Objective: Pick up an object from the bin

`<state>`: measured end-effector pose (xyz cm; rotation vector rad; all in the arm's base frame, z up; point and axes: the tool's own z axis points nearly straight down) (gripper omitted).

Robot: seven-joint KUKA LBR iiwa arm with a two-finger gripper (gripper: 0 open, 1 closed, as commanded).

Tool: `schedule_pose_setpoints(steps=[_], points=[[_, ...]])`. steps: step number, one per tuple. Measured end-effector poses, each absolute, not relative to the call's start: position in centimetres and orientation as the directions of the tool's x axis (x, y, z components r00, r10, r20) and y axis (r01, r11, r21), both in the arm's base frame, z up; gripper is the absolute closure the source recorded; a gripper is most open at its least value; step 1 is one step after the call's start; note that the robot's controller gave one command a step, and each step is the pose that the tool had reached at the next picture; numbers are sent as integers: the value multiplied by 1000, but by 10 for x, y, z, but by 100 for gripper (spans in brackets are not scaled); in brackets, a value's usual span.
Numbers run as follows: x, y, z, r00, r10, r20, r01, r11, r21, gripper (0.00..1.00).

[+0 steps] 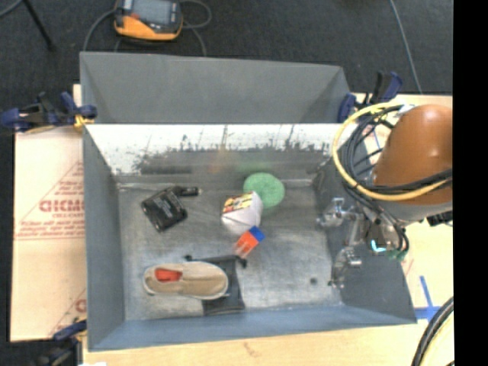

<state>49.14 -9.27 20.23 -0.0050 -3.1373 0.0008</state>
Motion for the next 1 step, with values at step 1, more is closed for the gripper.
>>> schedule_pose_setpoints(steps=[1], points=[[493, -92, 206, -1000, -1, -3, -1, 1000, -2, 0]])
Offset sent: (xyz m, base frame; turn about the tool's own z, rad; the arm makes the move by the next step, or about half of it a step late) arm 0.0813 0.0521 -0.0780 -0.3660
